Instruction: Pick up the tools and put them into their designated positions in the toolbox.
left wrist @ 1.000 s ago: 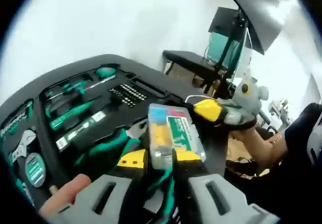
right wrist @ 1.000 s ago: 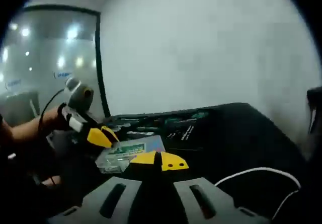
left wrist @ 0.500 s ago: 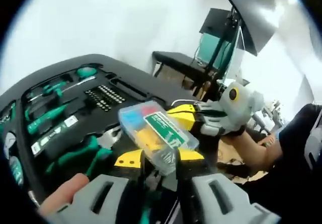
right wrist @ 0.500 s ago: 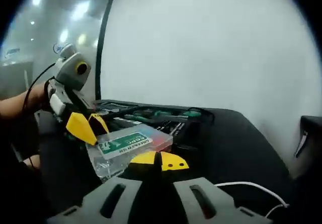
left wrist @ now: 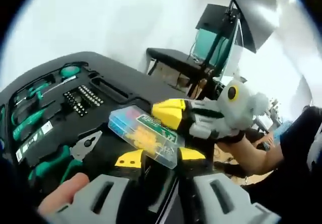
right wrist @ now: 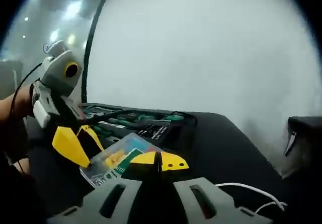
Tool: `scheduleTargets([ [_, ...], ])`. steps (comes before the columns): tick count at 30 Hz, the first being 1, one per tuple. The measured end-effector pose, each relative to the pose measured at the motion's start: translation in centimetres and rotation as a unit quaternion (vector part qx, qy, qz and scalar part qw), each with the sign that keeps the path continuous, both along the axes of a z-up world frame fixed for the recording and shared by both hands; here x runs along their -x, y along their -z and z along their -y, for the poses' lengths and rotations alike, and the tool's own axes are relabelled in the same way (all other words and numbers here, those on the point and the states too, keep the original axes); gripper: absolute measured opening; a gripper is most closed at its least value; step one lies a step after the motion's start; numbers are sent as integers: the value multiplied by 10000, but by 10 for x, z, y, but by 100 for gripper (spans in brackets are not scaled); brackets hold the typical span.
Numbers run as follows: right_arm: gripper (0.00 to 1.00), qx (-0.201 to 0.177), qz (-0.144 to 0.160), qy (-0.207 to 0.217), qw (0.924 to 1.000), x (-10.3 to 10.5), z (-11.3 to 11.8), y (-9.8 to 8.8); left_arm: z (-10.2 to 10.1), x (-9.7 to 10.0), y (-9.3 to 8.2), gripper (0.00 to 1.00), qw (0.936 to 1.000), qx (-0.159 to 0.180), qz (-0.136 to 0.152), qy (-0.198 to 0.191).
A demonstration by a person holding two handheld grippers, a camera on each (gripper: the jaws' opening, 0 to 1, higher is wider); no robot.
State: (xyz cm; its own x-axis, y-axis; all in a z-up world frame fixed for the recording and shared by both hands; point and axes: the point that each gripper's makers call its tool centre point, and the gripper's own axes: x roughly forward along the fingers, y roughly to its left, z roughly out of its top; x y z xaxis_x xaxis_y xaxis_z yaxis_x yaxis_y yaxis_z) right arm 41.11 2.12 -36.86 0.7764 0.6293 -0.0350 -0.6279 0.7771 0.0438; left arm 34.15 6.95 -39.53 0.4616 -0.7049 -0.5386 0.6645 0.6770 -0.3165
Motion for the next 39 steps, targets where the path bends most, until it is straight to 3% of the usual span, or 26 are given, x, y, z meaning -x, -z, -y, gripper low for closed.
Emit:
scheduleTargets([
  [5, 0, -389, 17, 399, 9984, -14, 19, -11, 0, 2, 2, 24, 9999, 37, -78, -102],
  [12, 0, -617, -56, 315, 9976, -15, 9, -17, 1, 8, 2, 21, 9996, -18, -95, -277],
  [14, 0, -632, 59, 334, 9974, -22, 9, -24, -2, 10, -6, 18, 9989, -272, 393, -22],
  [15, 0, -930, -31, 210, 9954, -22, 6, -33, -12, 6, -15, 12, 9969, -488, 593, -169],
  [16, 0, -1126, -188, 34, 9935, -17, 1, -37, -21, 4, -19, 9, 9942, -753, 761, -113],
  [17, 0, -1241, -382, -193, 9913, -10, -5, -40, -35, -7, -29, 6, 9863, -1141, 1184, -112],
  [19, 0, -1377, -856, -756, 9839, 12, -20, -43, -47, -16, -38, 5, 9794, -1464, 1390, -85],
  [21, 0, -1041, -1023, -1195, 9820, 39, -32, -37, -41, -21, -49, 4, 9770, -1439, 1575, 82],
  [22, 0, -793, -1018, -1361, 9822, 49, -38, -31, -33, -24, -49, 4, 9803, -1319, 1466, 91],
  [23, 0, -533, -1000, -1526, 9818, 58, -44, -24, -26, -24, -45, 3, 9790, -1398, 1454, 286],
  [24, 0, -90, -909, -1668, 9818, 68, -52, -13, -20, -28, -36, 3, 9724, -1656, 1569, 497],
  [26, 0, 524, -257, -1727, 9832, 75, -62, -8, -15, -35, -21, 3, 9604, -2067, 1700, 777],
  [28, 0, 1059, 138, -1812, 9776, 83, -71, 2, -5, -32, -8, 3, 9637, -1967, 1510, 993],
  [29, 0, 1310, 92, -1860, 9737, 85, -73, 10, 1, -34, -12, 2, 9653, -1770, 1609, 1051],
  [30, 0, 1230, 307, -1742, 9765, 81, -74, 5, 7, -34, -15, 2, 9667, -1595, 1672, 1102],
  [31, 0, 1223, 277, -1664, 9780, 80, -74, 3, 7, -34, -10, 1, 9641, -1791, 1614, 1114],
  [32, 0, 1385, 81, -1611, 9771, 78, -72, 7, 10, -34, -10, 1, 9581, -1861, 1772, 1262],
  [34, 0, 1856, 243, -1673, 9680, 78, -70, 10, 14, -34, -9, 0, 9604, -1832, 1673, 1265],
  [39, 0, 2298, 419, -1656, 9581, 77, -74, 11, 14, -35, -7, 0, 9660, -1505, 1663, 1286],
])
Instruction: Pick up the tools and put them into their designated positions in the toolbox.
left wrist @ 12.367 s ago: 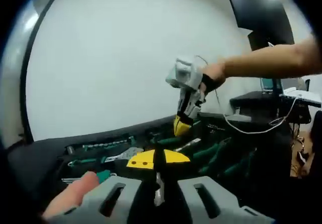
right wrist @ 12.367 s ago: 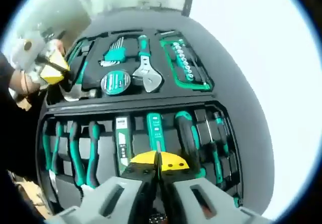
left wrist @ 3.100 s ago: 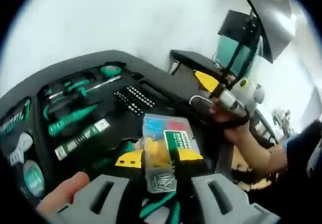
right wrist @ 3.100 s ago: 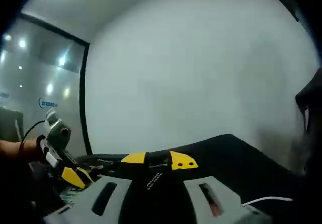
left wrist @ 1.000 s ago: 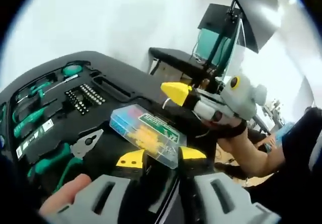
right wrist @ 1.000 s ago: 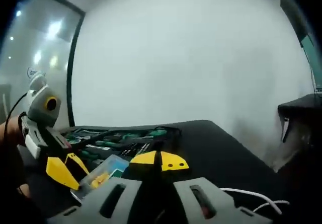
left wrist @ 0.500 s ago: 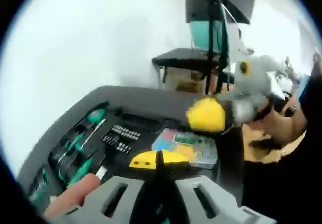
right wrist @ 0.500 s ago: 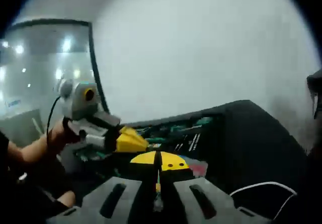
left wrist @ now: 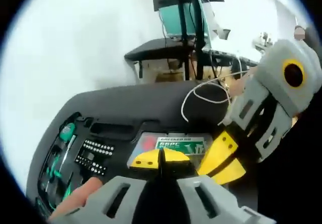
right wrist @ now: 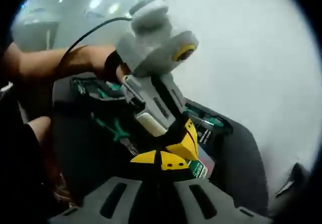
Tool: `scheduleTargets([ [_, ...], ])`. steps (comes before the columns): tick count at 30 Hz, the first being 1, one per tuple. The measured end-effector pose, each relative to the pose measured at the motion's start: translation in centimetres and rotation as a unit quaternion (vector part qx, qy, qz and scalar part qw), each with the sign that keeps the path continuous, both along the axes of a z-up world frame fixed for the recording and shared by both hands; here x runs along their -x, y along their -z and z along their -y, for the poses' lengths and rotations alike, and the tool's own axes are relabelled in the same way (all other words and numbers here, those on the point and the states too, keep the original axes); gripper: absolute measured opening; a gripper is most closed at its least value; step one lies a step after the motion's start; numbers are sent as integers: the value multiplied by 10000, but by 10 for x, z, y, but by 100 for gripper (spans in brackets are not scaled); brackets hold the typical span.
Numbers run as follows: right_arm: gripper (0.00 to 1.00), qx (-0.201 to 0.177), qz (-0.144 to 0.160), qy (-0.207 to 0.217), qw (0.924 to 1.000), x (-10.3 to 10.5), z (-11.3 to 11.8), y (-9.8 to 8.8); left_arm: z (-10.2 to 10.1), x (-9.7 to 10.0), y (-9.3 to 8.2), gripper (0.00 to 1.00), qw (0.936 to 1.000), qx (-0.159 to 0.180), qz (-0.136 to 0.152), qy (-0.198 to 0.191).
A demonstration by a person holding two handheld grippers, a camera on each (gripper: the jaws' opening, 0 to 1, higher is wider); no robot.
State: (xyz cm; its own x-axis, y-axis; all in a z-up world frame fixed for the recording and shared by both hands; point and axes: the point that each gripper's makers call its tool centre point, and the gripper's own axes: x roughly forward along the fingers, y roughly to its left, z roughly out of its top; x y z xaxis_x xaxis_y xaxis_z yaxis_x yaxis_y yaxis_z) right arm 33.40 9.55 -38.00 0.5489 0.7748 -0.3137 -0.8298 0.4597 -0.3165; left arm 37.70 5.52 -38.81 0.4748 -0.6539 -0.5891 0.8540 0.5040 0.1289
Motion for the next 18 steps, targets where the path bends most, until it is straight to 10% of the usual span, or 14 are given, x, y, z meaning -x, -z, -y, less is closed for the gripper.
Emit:
scheduleTargets([
  [7, 0, 829, 692, 90, 9941, 4, -2, 3, -40, -2, -22, 0, 9990, -33, 167, -414],
  [9, 0, 787, 730, 124, 9941, 3, -2, 3, -52, 10, -2, 0, 9969, -770, -9, -185],
  [18, 0, 828, 760, 341, 9931, 0, -2, 2, -27, 19, 18, 0, 9968, -612, -502, 104],
])
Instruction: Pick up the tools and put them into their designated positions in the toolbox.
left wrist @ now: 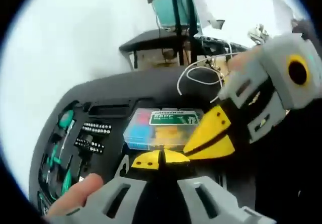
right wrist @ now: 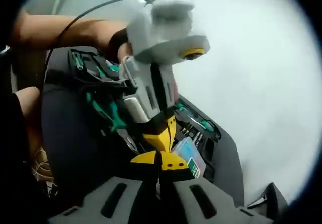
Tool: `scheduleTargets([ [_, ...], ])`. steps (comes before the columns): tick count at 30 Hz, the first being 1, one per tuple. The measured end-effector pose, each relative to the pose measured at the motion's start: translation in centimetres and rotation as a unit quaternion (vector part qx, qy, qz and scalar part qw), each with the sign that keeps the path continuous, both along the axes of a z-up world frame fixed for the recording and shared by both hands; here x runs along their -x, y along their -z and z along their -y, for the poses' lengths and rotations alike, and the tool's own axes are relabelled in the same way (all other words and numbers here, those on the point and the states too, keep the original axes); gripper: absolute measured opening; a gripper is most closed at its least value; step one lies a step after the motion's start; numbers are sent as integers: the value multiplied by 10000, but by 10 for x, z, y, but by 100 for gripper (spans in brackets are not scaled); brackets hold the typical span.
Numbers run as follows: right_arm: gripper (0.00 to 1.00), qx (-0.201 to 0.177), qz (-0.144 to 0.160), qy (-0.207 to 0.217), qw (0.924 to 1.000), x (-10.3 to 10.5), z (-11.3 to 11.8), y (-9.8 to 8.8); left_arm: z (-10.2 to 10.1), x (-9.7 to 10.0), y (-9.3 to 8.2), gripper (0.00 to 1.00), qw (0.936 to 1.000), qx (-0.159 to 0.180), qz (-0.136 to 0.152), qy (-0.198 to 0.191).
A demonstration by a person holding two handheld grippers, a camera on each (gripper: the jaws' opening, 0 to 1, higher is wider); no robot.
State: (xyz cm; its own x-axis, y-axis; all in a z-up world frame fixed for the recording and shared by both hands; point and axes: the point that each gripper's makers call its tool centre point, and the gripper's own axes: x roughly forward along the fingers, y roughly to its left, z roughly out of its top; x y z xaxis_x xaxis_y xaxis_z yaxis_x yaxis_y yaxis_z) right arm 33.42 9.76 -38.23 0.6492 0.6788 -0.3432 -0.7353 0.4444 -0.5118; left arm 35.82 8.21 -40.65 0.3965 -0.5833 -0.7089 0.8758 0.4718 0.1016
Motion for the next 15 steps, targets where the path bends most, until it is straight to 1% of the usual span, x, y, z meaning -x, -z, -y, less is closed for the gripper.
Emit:
scheduleTargets([
  [2, 0, 46, -37, -1, 10000, -1, 0, 0, 2, 0, 0, 0, 9999, -97, -8, 26],
  [4, 0, -47, -249, -50, 9997, -1, -2, 2, 3, 0, 1, 0, 9996, -283, 4, 1],
  [5, 0, -98, -351, -72, 9993, -2, -4, 3, 3, -1, 1, 0, 9995, -316, -11, -32],
  [7, 0, -112, -394, -87, 9991, -2, -4, 2, 2, -1, 2, 0, 9993, -367, -20, -91],
  [8, 0, -180, -459, -113, 9987, -2, -4, 2, 0, 0, 2, 0, 9993, -353, -2, -116],
  [9, 0, -414, -630, -150, 9970, -1, -4, 1, -1, -1, 0, 0, 9993, -315, 214, -19],
  [10, 0, -528, -635, -192, 9964, -1, -4, 0, 0, -4, -7, 0, 9990, -143, 428, 24],
  [12, 0, -781, -682, -186, 9944, -1, -2, -1, 2, -11, -30, 0, 9962, 477, 722, -103],
  [13, 0, -800, -672, -175, 9944, -1, -1, -1, 3, -16, -43, 0, 9930, 801, 840, -207],
  [14, 0, -775, -641, -140, 9948, -1, -2, -1, 4, -20, -54, 0, 9893, 1052, 964, -293],
  [15, 0, -711, -593, -107, 9956, -1, -3, -1, 4, -23, -61, 0, 9863, 1168, 1115, -328],
])
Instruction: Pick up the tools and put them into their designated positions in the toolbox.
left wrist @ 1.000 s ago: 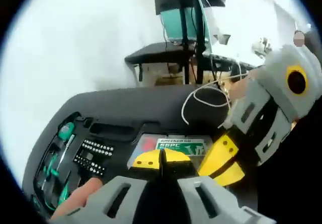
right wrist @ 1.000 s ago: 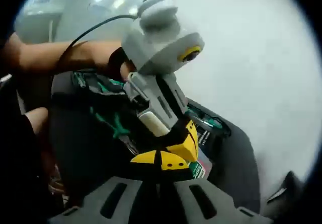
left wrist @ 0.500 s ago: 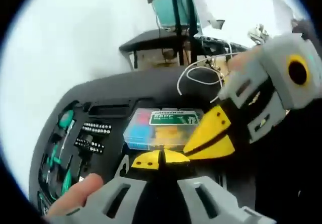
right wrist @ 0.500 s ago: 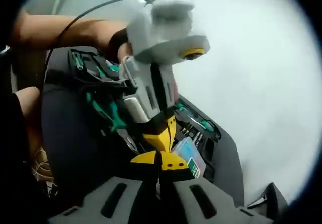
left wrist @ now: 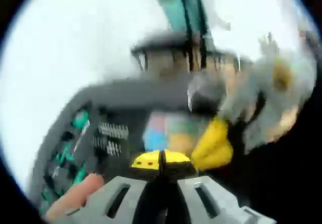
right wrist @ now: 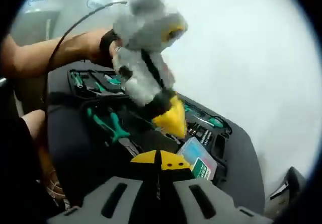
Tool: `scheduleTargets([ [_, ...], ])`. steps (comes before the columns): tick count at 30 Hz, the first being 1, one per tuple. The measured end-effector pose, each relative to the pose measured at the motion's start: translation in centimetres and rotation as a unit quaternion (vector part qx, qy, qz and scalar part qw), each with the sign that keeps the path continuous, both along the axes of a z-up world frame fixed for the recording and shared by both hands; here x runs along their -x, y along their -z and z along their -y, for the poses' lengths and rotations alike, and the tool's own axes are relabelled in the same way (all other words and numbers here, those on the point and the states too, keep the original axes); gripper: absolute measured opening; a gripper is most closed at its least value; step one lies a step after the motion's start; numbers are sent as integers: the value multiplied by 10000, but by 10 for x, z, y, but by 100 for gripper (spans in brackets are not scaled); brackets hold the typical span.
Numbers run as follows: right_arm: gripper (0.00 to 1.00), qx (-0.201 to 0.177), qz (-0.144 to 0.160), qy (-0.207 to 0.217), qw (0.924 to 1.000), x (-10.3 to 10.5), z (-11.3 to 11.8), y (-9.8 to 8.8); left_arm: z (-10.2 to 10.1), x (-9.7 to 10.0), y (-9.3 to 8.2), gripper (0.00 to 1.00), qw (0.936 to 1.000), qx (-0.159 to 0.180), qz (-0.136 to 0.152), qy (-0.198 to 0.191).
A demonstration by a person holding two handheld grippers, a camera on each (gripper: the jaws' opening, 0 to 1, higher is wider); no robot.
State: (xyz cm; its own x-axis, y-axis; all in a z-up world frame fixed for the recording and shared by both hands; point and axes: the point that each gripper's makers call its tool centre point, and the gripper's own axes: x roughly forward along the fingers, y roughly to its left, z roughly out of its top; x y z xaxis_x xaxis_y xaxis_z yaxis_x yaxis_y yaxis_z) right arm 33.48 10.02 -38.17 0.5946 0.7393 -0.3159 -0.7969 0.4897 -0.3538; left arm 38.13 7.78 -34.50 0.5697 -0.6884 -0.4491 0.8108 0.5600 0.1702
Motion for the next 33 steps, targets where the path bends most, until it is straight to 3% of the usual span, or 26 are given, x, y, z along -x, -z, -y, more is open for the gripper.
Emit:
scheduleTargets([
  [1, 0, 73, 23, 7, 10000, 0, 0, 0, 1, -2, 1, 0, 9997, -155, 183, 19],
  [2, 0, 90, 18, 3, 10000, -1, 0, 0, 2, -4, 13, 0, 9971, -676, 324, 114],
  [3, 0, 90, 10, -3, 10000, -1, 0, 0, 4, 0, 26, 0, 9949, -979, 159, 181],
  [4, 0, 63, -11, -14, 10000, -1, 0, 0, -1, 5, 48, 0, 9910, -1284, -345, 158],
  [5, 0, 62, 2, -24, 10000, 0, 1, 0, 27, -10, 31, 0, 9970, -566, 325, 406],
  [6, 0, 64, 22, -47, 10000, 0, 0, -1, 26, -10, 45, 0, 9942, -989, 47, 413],
  [7, 0, 70, 30, -51, 10000, 1, 0, -1, 29, -14, 47, 0, 9918, -1200, 112, 432],
  [8, 0, 85, 35, -56, 9999, 1, 0, -1, 10, 2, 36, 0, 9899, -1343, 122, 445],
  [9, 0, 89, 31, -62, 9999, 0, 0, -1, 13, 6, 36, 0, 9899, -1308, 103, 535],
  [11, 0, 37, -62, -132, 9999, 0, 0, -1, 26, 15, 44, 0, 9931, -870, -132, 773],
  [12, 0, -12, -133, -256, 9996, 2, -2, 0, 25, 9, 43, 0, 9944, -800, 27, 690],
  [14, 0, -133, -51, -247, 9996, 0, -1, -2, 25, 6, 42, 0, 9971, -580, -132, 469],
  [15, 0, -297, 127, -421, 9986, 2, -2, -7, 24, 8, 39, 0, 9983, -410, -267, 309],
  [16, 0, -423, 97, -543, 9976, 6, -1, -7, 21, 10, 38, 0, 9983, -318, -410, 256],
  [17, 0, -789, -482, -154, 9956, 7, 16, -9, 13, 9, 35, 0, 9983, -314, -470, 133],
  [18, 0, -801, -743, 6, 9940, 8, 28, -11, 0, 6, 31, 0, 9981, -306, -510, -159],
  [20, 9, -1355, -1054, 425, 9842, 7, 58, -31, -7, 20, 14, 0, 9921, 557, -1084, -280],
  [21, 10, -1631, -1664, 863, 9686, 5, 76, -34, -14, 23, 9, 5, 9819, 888, -1562, -594],
  [22, 10, -1847, -2040, 1165, 9543, 2, 87, -35, -21, 25, 8, 7, 9731, 995, -1882, -882],
  [23, 12, -1962, -2304, 1292, 9443, 0, 94, -37, -21, 25, 5, 8, 9570, 1378, -2290, -1127],
  [25, 19, -1973, -2887, 1024, 9312, 7, 93, -34, -10, 26, 2, 18, 9459, 1693, -2516, -1156],
  [27, 23, -2187, -3292, 1216, 9105, 0, 90, -30, 0, 35, 17, 29, 9374, 1518, -2895, -1200],
  [29, 27, -2008, -3603, 1517, 8983, 1, 86, -14, 9, 41, 29, 37, 9497, 1236, -2700, -998],
  [30, 32, -2002, -3752, 1539, 8919, 1, 83, -11, 14, 43, 29, 38, 9560, 1282, -2495, -861],
  [32, 35, -1935, -4006, 1589, 8814, 3, 76, -2, 10, 53, 40, 38, 9541, 1154, -2581, -989],
  [33, 35, -1795, -3970, 1670, 8845, 2, 76, 2, 6, 56, 42, 38, 9586, 1046, -2456, -996],
])
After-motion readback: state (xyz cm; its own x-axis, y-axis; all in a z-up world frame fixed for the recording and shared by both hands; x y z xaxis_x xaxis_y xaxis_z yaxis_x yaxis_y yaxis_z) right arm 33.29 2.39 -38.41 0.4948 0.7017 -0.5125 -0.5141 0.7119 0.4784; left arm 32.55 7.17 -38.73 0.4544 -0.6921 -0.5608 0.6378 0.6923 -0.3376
